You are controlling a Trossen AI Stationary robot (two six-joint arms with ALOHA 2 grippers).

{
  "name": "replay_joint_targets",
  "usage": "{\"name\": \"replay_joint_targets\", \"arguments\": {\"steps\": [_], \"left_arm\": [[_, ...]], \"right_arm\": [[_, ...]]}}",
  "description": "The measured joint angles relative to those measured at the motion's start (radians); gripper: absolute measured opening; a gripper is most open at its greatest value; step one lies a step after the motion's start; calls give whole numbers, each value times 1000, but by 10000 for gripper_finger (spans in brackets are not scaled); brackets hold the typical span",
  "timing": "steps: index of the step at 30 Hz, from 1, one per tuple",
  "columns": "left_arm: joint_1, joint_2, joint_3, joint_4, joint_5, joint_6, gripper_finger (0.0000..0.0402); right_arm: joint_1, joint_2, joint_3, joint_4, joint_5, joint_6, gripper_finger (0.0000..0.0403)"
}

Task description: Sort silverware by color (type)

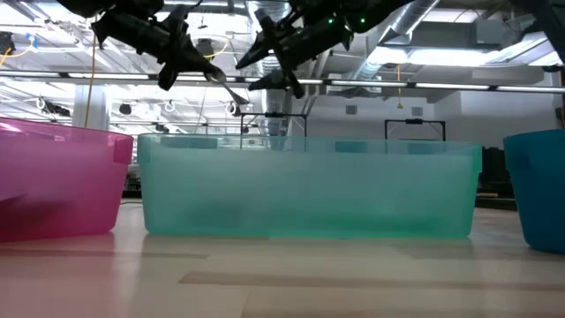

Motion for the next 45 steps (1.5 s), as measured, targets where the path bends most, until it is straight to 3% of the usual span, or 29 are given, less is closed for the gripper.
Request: {"name": "replay_joint_targets", "arguments": {"steps": [6, 13, 26, 31, 38, 45], "left_arm": [[-14, -2, 0, 56, 84, 6, 0], [-18, 1, 0, 86, 174, 29, 0], [-116, 37, 0, 182, 137, -18, 0], [-146, 41, 0, 202, 107, -21, 0], [-150, 42, 0, 192, 89, -25, 0], [-152, 42, 0, 142, 6, -24, 1]], "right_arm": [[-6, 25, -1, 114, -162, 28, 266], [-2, 24, 0, 150, -176, 19, 266], [-2, 24, 0, 201, -180, 25, 251], [4, 24, 0, 167, -151, 23, 203], [13, 24, 0, 162, -149, 22, 29], [18, 24, 0, 116, -124, 56, 29]]}}
